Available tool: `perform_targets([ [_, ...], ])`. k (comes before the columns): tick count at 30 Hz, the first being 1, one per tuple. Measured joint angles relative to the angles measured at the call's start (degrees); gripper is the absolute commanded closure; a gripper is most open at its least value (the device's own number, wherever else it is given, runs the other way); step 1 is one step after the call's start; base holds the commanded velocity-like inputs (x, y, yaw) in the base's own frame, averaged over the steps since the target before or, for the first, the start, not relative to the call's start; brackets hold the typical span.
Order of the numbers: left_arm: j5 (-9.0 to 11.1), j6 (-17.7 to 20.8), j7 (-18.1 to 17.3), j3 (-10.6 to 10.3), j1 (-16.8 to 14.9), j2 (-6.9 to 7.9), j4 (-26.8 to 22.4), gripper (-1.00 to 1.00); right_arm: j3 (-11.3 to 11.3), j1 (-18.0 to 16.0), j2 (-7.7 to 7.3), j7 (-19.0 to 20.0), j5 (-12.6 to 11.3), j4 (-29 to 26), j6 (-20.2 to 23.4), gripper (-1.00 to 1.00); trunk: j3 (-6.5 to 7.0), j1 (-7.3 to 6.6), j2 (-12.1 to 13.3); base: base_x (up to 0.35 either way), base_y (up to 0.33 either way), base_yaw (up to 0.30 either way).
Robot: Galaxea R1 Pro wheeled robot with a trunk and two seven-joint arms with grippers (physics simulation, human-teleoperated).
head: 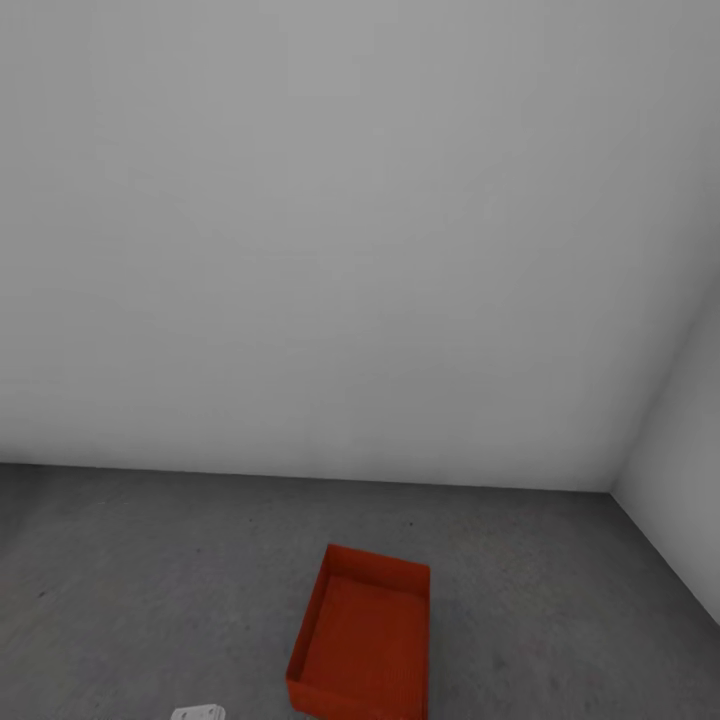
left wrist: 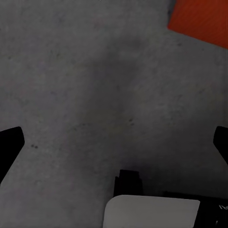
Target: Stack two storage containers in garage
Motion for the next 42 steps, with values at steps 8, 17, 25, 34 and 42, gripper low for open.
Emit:
perform_targets([
  [8,0.0,-0.3,0.0,0.0,0.0,-0.07,0.0,-1.0,0.0,0.0,-0.26,0.0,0.0,0.0,-0.1,-1.0,0.0,0.0,0.0,0.0,0.0,0.0],
  [17,0.1,-0.2,0.0,0.0,0.0,-0.07,0.0,-1.0,0.1,0.0,-0.19,0.0,0.1,0.0,-0.1,-1.0,0.0,0.0,0.0,0.0,0.0,0.0],
  [25,0.1,-0.2,0.0,0.0,0.0,-0.07,0.0,-1.0,0.0,0.0,-0.25,0.0,0.0,0.0,-0.1,-1.0,0.0,0.0,0.0,0.0,0.0,-0.003],
  [34,0.1,-0.2,0.0,0.0,0.0,-0.08,0.0,-1.0,0.0,0.1,-0.15,0.0,0.0,0.0,0.0,-1.0,-0.01,0.0,0.0,0.0,0.0,-0.197],
  [42,0.1,-0.2,0.0,0.0,0.0,-0.08,0.0,-1.0,-0.1,0.0,-0.16,0.0,0.0,0.0,0.0,-1.0,0.0,0.0,0.0,0.0,0.0,-0.13],
])
